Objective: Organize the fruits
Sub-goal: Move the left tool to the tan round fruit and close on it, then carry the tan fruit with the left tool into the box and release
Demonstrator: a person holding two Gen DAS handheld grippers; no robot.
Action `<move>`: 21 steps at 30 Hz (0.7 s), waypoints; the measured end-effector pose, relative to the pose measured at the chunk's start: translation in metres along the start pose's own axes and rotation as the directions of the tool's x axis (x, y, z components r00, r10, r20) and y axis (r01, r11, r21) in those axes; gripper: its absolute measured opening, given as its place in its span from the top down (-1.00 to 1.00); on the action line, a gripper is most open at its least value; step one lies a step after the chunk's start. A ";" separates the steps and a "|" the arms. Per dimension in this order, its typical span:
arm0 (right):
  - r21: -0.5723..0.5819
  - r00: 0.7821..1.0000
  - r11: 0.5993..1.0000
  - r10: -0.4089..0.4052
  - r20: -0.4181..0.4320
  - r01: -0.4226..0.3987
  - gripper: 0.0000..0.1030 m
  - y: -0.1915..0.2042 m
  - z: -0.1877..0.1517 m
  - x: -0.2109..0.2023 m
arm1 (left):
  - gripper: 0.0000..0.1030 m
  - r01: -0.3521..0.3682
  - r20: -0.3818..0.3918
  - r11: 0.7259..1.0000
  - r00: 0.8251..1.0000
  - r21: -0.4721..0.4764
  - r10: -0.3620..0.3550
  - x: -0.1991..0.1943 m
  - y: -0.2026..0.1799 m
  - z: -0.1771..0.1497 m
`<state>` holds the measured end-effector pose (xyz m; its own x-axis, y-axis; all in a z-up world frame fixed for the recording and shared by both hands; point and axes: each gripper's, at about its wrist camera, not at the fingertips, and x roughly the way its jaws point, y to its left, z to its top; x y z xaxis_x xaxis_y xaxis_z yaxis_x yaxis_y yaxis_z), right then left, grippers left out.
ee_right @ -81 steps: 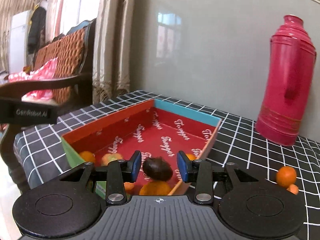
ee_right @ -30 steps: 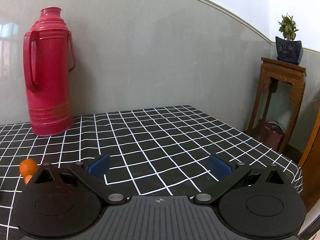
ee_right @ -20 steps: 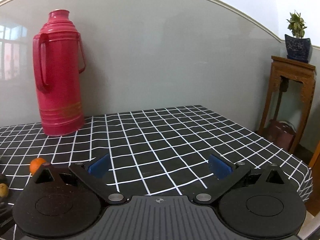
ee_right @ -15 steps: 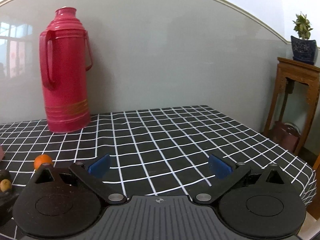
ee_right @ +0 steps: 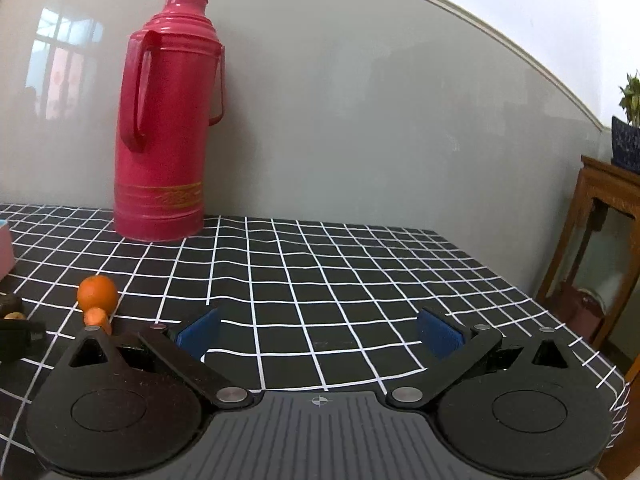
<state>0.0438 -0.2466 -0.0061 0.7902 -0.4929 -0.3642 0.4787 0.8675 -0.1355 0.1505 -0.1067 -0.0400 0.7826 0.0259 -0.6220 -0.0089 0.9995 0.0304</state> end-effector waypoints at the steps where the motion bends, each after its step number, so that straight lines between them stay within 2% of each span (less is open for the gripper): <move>1: 0.002 1.000 1.000 0.001 0.000 -0.001 -1.00 -0.001 0.000 0.000 | 0.68 0.003 0.002 1.000 1.000 -0.002 -0.003 -0.001 0.000 -0.001; 5: 0.030 1.000 1.000 0.008 -0.008 -0.008 -1.00 -0.003 0.001 0.001 | 0.68 0.004 0.028 1.000 1.000 0.017 -0.004 -0.007 0.000 -0.001; 11: 0.094 0.999 0.995 0.033 -0.026 -0.031 -1.00 -0.010 0.004 0.001 | 0.68 -0.034 0.170 0.998 0.985 0.052 0.025 -0.037 0.004 -0.001; 16: 0.130 0.998 0.990 0.053 -0.016 -0.051 -1.00 -0.010 0.008 -0.004 | 0.68 -0.098 0.238 0.995 0.967 0.016 0.091 -0.052 0.028 0.006; 21: 0.138 0.997 0.987 0.079 -0.005 -0.078 -1.00 -0.004 0.011 -0.009 | 0.68 -0.173 0.238 0.983 0.954 -0.058 0.182 -0.054 0.068 0.020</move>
<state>0.0391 -0.2461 0.0076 0.8238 -0.4223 -0.3781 0.4640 0.8855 0.0221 0.1199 -0.0401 0.0113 0.8931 0.2022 -0.4019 -0.1802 0.9793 0.0922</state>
